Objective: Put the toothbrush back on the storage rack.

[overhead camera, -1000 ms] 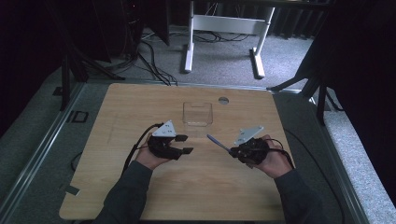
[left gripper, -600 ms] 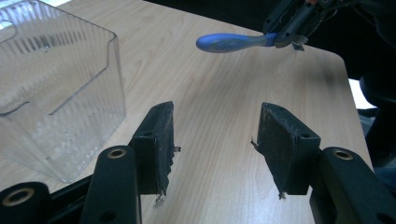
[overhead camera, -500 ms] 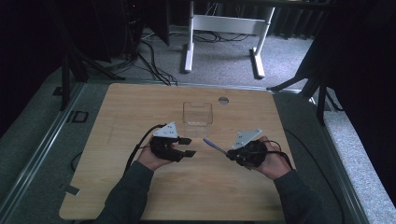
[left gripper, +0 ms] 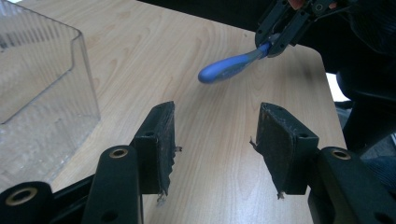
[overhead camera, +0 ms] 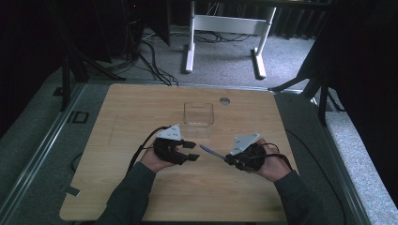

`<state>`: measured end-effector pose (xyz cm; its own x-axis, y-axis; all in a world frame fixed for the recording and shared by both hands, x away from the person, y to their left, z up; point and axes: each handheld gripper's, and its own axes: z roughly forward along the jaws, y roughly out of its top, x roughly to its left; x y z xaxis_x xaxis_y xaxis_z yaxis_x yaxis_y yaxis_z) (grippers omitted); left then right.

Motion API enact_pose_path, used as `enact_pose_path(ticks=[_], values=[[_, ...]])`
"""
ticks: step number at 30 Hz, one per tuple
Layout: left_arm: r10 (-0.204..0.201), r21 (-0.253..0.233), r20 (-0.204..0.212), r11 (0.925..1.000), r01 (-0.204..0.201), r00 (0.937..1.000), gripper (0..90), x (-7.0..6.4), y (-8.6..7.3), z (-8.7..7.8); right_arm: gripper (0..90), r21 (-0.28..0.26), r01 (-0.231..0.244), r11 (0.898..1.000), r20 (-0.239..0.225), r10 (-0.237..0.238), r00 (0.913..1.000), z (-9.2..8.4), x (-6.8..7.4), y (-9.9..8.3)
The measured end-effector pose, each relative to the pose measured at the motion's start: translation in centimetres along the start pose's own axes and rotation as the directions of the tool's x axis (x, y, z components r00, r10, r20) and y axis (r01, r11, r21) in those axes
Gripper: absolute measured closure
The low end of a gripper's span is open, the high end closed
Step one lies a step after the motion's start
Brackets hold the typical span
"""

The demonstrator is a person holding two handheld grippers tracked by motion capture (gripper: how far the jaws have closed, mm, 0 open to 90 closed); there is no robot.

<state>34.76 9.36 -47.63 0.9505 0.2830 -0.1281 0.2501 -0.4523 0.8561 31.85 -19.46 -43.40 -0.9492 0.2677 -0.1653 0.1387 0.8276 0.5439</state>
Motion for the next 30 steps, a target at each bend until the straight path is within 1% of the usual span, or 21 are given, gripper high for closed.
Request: enact_pose_path(ticks=[6,11,17,20,25,30], values=[[0.001,0.012,0.016,0.9999,-0.001,0.9999,48.1,0.0,-0.1,0.5,80.8,-0.001,0.019,1.000,-0.020,-0.019,0.9996,0.2,0.2,0.1],[0.007,0.011,0.031,0.9999,-0.007,0.9995,49.1,-0.1,-0.1,0.6,80.9,-0.002,0.036,0.999,-0.038,-0.036,0.9986,0.3,0.4,0.1],[0.026,0.025,0.057,0.9993,-0.027,0.9981,50.5,-0.5,0.0,1.1,80.9,-0.005,0.063,0.998,-0.060,-0.063,0.9962,0.6,0.6,0.2],[0.033,0.034,0.073,0.9988,-0.036,0.9968,50.8,-0.6,0.0,1.3,80.9,-0.006,0.074,0.997,-0.067,-0.075,0.9949,0.6,0.8,0.2],[0.044,0.040,0.110,0.9980,-0.049,0.9930,52.3,-0.9,0.0,1.6,80.8,-0.012,0.098,0.995,-0.085,-0.099,0.9914,0.6,1.0,0.3],[0.058,0.056,0.135,0.9963,-0.066,0.9891,54.3,-1.0,0.0,1.9,80.8,-0.018,0.120,0.993,-0.099,-0.121,0.9878,0.7,1.2,0.4]])
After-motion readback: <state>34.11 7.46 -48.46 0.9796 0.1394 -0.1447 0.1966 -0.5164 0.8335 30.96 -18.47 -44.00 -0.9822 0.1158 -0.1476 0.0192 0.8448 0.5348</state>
